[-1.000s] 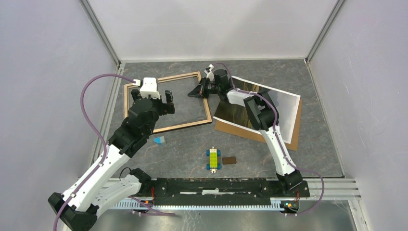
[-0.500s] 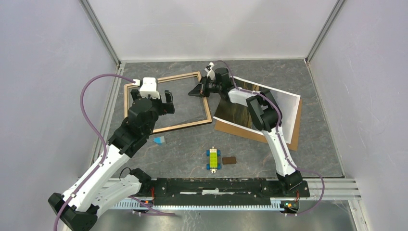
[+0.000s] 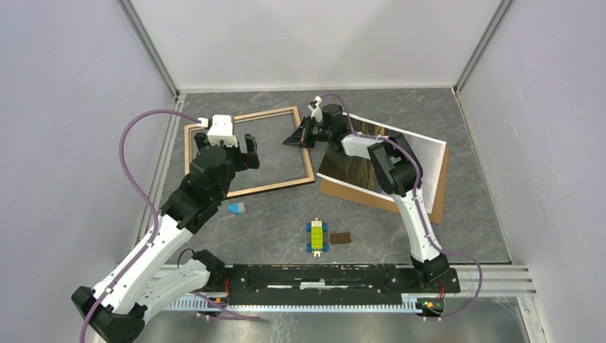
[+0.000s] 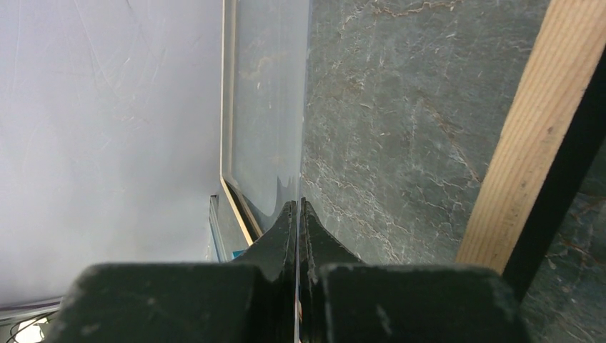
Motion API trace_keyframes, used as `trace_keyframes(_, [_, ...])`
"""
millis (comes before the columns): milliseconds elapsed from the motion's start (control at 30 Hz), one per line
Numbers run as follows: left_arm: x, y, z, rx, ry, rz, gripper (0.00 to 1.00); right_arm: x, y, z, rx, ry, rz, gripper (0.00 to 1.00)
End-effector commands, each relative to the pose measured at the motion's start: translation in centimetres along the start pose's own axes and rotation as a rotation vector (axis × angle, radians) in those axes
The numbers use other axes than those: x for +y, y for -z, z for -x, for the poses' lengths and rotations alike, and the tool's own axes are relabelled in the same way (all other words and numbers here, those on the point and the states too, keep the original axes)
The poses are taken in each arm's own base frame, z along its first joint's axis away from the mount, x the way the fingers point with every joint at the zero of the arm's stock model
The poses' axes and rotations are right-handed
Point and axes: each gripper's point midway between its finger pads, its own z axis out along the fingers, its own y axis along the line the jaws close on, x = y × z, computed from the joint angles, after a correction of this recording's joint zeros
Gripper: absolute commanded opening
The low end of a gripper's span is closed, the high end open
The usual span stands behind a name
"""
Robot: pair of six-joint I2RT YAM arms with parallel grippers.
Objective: Put the photo into the frame
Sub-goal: Place the photo frame item in the photo frame.
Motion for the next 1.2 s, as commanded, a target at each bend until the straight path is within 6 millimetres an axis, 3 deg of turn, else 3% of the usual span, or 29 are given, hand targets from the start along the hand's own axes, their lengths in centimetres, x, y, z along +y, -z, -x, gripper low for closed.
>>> trace_keyframes(0, [-0.27, 0.05, 1.49, -0.045, 0.052, -0.014, 1.0, 3.97, 0.98, 2.28, -0.063, 0.085, 0.073, 0.0])
trace_keyframes(1167, [-0.35, 0.01, 1.53, -0.044, 0.066, -0.027, 1.0, 3.19, 1.78, 2.03, -0.083, 0.087, 0.042, 0.0])
